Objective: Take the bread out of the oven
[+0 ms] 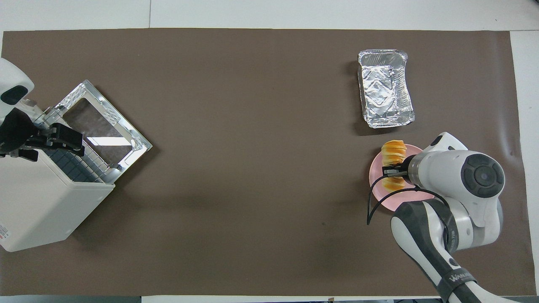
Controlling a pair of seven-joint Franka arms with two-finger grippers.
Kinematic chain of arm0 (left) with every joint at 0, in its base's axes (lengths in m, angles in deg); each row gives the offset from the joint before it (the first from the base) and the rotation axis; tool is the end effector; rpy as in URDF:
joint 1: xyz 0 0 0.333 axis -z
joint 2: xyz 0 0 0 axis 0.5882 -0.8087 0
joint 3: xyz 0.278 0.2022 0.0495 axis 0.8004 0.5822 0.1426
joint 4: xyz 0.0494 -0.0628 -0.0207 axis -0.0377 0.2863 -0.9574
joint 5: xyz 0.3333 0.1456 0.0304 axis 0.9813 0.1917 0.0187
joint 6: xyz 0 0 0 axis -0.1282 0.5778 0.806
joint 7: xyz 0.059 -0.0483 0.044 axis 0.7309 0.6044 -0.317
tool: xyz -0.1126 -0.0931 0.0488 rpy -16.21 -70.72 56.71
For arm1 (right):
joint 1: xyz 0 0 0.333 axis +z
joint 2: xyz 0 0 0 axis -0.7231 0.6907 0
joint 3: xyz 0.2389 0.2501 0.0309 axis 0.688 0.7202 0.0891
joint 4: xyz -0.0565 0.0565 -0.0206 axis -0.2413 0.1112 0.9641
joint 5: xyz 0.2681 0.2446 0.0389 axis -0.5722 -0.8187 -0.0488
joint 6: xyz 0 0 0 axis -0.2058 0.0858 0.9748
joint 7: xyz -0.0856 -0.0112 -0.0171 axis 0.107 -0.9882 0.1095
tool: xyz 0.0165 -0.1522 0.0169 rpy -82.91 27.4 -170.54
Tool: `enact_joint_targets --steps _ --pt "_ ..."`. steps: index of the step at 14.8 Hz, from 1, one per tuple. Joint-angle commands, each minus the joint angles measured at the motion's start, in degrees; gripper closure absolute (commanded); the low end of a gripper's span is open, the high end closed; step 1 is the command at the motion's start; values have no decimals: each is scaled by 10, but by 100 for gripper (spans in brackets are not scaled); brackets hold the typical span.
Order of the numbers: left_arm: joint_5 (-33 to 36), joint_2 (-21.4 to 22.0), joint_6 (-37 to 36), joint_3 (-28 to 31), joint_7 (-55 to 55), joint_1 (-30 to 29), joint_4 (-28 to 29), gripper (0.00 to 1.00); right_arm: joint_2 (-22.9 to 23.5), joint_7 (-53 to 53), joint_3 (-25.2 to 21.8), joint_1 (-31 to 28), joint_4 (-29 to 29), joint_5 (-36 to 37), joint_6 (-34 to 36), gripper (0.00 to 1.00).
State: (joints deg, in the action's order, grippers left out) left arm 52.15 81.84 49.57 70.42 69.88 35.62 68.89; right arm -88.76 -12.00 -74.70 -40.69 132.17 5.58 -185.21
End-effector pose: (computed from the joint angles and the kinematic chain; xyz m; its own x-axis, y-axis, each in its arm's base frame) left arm 0.4988 -0.0416 0.5653 0.9812 0.0283 -0.1907 0.0278 -0.9996 -0.0051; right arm 0.4611 0.0504 0.3353 0.9917 0.0772 0.1032 0.0746 -0.9968 0.0288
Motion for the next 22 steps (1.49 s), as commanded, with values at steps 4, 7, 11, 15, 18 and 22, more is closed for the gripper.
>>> enact_joint_targets --steps 4,7,11,15,18,22 --pt "-6 12 0 -5 -4 -9 7 0 -4 2 5 -6 -8 -7 9 0" --pt "-6 12 0 -5 -4 -9 7 0 -3 1 4 -7 -83 -7 100 0" --pt "-6 12 0 -5 -4 -9 8 0 5 -42 3 -42 -198 -8 217 0" --pt "-6 12 0 -5 -4 -9 7 0 19 -155 1 -88 -328 -31 361 0" --pt "-6 12 0 -5 -4 -9 8 0 24 -174 0 -95 -430 -38 502 0" --pt "-6 12 0 -5 -4 -9 8 0 23 -179 0 -97 -503 -38 604 0"
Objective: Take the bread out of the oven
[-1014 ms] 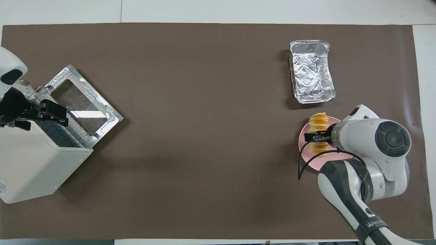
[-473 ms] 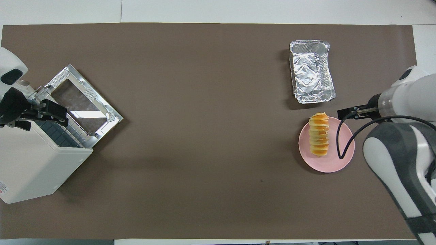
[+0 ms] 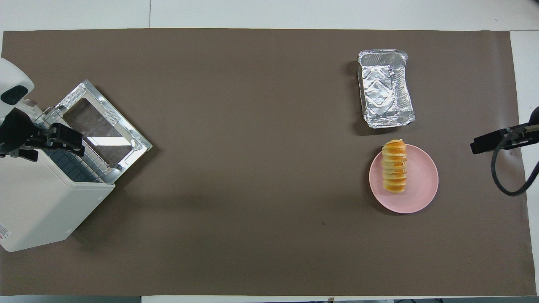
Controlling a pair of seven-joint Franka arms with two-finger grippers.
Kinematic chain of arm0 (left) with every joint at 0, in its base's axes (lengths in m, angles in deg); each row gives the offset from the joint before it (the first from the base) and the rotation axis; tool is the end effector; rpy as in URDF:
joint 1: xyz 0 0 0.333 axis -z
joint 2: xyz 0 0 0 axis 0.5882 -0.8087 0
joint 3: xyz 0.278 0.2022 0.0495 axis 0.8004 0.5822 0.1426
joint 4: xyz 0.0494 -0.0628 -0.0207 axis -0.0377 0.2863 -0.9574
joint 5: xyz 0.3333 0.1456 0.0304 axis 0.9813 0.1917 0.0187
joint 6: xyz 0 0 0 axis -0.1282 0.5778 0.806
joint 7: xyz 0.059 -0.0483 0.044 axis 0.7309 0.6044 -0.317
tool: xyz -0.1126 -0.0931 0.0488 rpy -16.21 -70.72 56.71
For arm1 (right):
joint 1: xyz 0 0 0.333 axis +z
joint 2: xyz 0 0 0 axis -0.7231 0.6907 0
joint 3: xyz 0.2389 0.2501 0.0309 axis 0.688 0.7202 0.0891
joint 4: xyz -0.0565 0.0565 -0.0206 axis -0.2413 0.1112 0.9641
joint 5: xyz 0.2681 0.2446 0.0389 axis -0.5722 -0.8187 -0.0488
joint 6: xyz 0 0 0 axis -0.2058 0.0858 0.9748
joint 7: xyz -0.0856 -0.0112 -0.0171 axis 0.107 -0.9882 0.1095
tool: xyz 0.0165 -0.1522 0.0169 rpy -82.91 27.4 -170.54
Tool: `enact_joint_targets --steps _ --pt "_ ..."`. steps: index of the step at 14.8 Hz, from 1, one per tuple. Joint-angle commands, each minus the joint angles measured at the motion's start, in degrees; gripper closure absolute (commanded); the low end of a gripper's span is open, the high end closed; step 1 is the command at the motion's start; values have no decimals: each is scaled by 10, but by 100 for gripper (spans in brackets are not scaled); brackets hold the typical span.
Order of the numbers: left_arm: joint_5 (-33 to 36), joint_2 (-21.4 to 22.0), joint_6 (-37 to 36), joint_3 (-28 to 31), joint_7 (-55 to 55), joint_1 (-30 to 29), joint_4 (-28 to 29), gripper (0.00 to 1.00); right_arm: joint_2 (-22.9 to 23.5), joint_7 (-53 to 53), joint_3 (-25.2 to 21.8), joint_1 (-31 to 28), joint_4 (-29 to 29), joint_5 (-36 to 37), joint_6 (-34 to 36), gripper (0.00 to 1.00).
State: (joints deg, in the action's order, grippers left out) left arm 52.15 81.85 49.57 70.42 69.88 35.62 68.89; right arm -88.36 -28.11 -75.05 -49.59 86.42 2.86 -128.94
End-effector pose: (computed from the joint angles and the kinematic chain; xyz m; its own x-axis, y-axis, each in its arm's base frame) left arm 0.4988 -0.0416 0.5654 0.9813 0.0283 -0.1906 0.0278 -0.9996 -0.0051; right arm 0.4929 -0.0254 0.5936 0.9840 0.1548 -0.0880 0.1543 -0.9879 -0.0129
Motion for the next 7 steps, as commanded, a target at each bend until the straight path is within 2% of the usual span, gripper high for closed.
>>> enact_joint_targets --steps 1,3,5,7 --pt "-6 12 0 -5 -4 -9 7 0 19 -25 3 -11 -60 -11 60 0" --pt "-6 12 0 -5 -4 -9 8 0 21 -47 3 -22 -73 -8 76 0" --pt "-6 12 0 -5 -4 -9 7 0 21 -64 4 -36 -66 -4 64 0" --pt "-6 12 0 -5 -4 -9 8 0 13 -62 4 -32 -25 -1 9 0"
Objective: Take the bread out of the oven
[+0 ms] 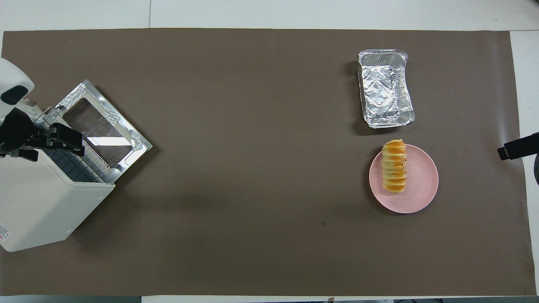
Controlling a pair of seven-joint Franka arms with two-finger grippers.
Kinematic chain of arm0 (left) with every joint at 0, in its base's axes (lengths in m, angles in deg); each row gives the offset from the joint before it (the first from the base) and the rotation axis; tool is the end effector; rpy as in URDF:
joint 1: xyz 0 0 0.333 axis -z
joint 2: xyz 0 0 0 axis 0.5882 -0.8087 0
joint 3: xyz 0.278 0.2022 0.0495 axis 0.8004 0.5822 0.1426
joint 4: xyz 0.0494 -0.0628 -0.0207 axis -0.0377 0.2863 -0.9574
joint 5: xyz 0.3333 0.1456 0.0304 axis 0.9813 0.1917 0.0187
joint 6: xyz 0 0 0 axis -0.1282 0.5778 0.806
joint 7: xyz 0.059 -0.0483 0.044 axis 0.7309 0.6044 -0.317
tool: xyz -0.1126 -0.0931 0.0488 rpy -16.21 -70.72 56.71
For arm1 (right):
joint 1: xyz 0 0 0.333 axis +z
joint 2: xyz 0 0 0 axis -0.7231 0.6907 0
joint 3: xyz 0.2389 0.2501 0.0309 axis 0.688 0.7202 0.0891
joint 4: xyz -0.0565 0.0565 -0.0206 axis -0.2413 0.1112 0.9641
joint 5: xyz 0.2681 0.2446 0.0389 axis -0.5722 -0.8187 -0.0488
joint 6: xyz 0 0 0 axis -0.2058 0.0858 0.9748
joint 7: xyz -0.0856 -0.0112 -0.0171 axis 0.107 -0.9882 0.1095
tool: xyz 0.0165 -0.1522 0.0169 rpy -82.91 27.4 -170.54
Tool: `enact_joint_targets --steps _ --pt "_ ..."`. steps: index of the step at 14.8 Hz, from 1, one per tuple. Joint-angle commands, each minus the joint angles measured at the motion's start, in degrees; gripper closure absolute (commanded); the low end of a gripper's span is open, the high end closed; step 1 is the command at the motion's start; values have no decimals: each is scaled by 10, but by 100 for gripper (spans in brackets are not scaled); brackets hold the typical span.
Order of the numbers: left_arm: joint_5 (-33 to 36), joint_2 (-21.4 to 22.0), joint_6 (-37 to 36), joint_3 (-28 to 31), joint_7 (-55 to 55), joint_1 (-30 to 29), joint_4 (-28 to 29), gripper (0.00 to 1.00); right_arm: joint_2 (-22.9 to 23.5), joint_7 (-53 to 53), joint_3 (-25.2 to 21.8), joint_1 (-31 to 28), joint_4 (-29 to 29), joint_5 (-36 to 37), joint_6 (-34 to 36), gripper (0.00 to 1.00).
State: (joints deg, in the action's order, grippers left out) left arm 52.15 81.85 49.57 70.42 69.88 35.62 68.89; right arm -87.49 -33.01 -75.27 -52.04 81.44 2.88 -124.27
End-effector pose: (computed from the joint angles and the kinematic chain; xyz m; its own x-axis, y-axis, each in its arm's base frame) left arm 0.4988 -0.0416 0.5654 0.9813 0.0283 -0.1906 0.0278 -0.9996 -0.0051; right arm 0.4889 -0.0483 0.6174 0.9765 0.1930 -0.0959 0.1917 -0.9812 -0.0230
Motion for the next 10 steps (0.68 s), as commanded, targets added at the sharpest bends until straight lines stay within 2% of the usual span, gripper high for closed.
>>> enact_joint_targets --steps 1,10 --pt "-6 12 0 -5 -4 -9 8 0 -2 -11 5 -8 49 0 -67 0" --pt "-6 12 0 -5 -4 -9 8 0 -3 -10 5 -10 51 -1 -66 0"
